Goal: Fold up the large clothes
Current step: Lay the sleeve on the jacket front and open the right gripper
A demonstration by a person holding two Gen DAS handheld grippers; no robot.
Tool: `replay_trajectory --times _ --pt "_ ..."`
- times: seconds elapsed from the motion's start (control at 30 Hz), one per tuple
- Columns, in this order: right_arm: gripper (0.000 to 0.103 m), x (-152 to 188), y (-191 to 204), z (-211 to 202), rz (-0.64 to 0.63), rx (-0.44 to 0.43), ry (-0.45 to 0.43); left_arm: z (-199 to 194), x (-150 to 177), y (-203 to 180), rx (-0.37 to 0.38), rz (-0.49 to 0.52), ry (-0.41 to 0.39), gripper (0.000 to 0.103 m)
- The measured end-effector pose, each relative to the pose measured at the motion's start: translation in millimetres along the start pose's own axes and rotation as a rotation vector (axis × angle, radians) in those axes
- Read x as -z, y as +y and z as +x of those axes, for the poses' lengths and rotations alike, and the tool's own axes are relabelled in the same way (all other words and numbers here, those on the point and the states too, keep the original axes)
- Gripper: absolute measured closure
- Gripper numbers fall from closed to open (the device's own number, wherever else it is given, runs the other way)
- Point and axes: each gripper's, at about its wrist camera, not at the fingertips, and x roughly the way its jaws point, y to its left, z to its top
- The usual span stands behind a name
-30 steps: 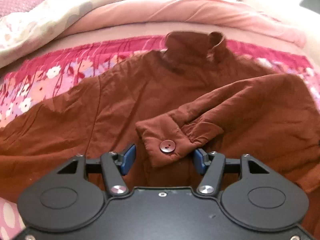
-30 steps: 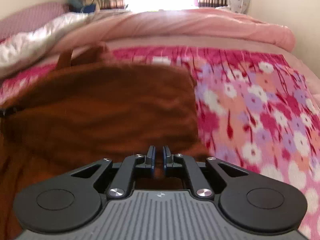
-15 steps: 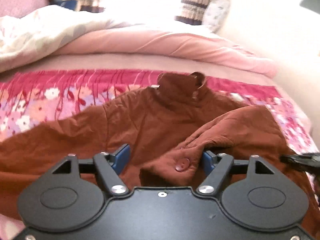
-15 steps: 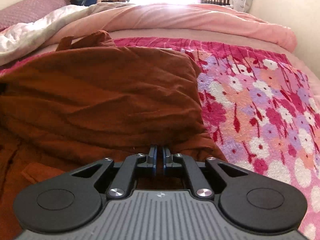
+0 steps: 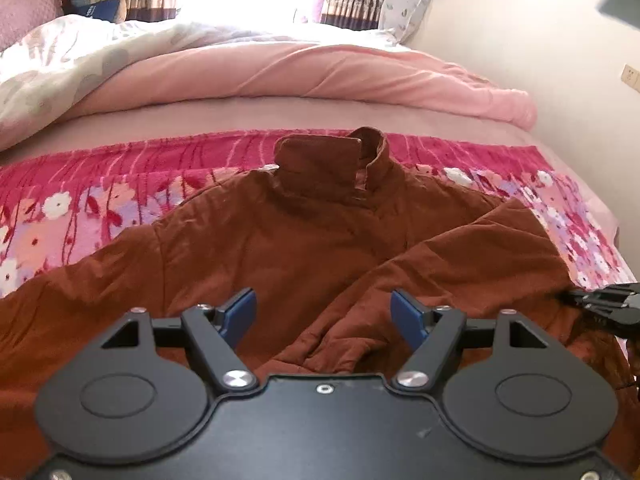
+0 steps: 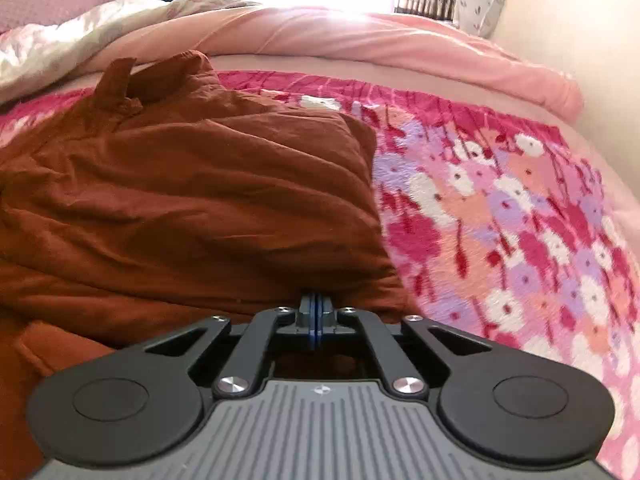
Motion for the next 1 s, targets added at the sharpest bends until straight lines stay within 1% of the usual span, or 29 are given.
replay_trajectory --times 0.03,0.07,0.1,0.13,0.17,0.23,0.27,0.33,0.37,0.4,0.43,0.47,0.5,0.53,0.57,0.6,0.63,0.67,0.73,0.8,0.83,0.9,0.93,1.0 --pt "0.103 -1 -5 0 0.014 0.040 -0.003 -3 0 0 0.014 0.005 0.009 0.029" --pt "0.103 -2 -11 0 0.037 0.045 0.001 -7 2 2 0.010 0.006 0.019 0.029" --pt "0.102 -3 -16 -2 0.064 0.008 0.001 -13 5 6 -0.003 0.003 0.031 0.029" --pt "0.094 -5 -23 -5 0.095 -0.038 -0.007 -21 10 11 -0.004 0.004 0.040 0.029" --pt "0.089 -6 -27 -9 0.110 -0.070 -0.018 -28 17 17 0.009 0.005 0.052 0.028" --pt "0.072 -13 -34 -14 0.126 -0.109 -0.048 -34 27 29 0.021 -0.021 0.076 0.026" --pt "0.070 -18 -35 -14 0.133 -0.121 -0.061 -31 31 33 0.021 -0.040 0.102 0.026" --pt "0.064 -30 -35 -6 0.149 -0.128 -0.075 -21 35 42 0.003 -0.088 0.151 0.027" --pt "0.061 -38 -32 0 0.143 -0.133 -0.083 -15 37 45 0.006 -0.107 0.164 0.027" --pt "0.053 -46 -27 6 0.129 -0.141 -0.092 -9 37 46 0.016 -0.124 0.177 0.027" --pt "0.040 -54 -23 14 0.111 -0.149 -0.096 -3 37 46 0.031 -0.137 0.186 0.027" --pt "0.035 -61 -18 22 0.095 -0.142 -0.093 0 38 44 0.039 -0.140 0.189 0.027" --pt "0.034 -68 -14 31 0.081 -0.122 -0.087 2 39 42 0.037 -0.140 0.193 0.027" --pt "0.039 -74 -10 42 0.065 -0.106 -0.077 5 40 40 0.033 -0.138 0.196 0.027" --pt "0.048 -78 -7 51 0.052 -0.089 -0.066 8 40 38 0.036 -0.134 0.199 0.027" --pt "0.065 -80 -6 59 0.045 -0.083 -0.061 12 40 36 0.038 -0.135 0.201 0.027" --pt "0.073 -80 -7 66 0.046 -0.083 -0.053 16 39 33 0.034 -0.139 0.208 0.027" --pt "0.076 -80 -8 70 0.048 -0.089 -0.043 22 37 32 0.029 -0.141 0.214 0.027" --pt "0.090 -78 -12 70 0.053 -0.101 -0.060 33 32 28 0.026 -0.146 0.220 0.027" --pt "0.096 -79 -18 64 0.077 -0.114 -0.079 38 24 25 0.027 -0.148 0.209 0.027" --pt "0.097 -80 -23 61 0.089 -0.115 -0.091 40 18 23 0.035 -0.147 0.195 0.027" --pt "0.097 -83 -31 57 0.093 -0.083 -0.114 42 8 19 0.044 -0.145 0.170 0.027" --pt "0.097 -85 -37 55 0.100 -0.091 -0.119 47 3 16 0.025 -0.128 0.172 0.026" --pt "0.097 -86 -47 58 0.137 -0.129 -0.103 56 0 14 -0.033 -0.106 0.166 0.026"
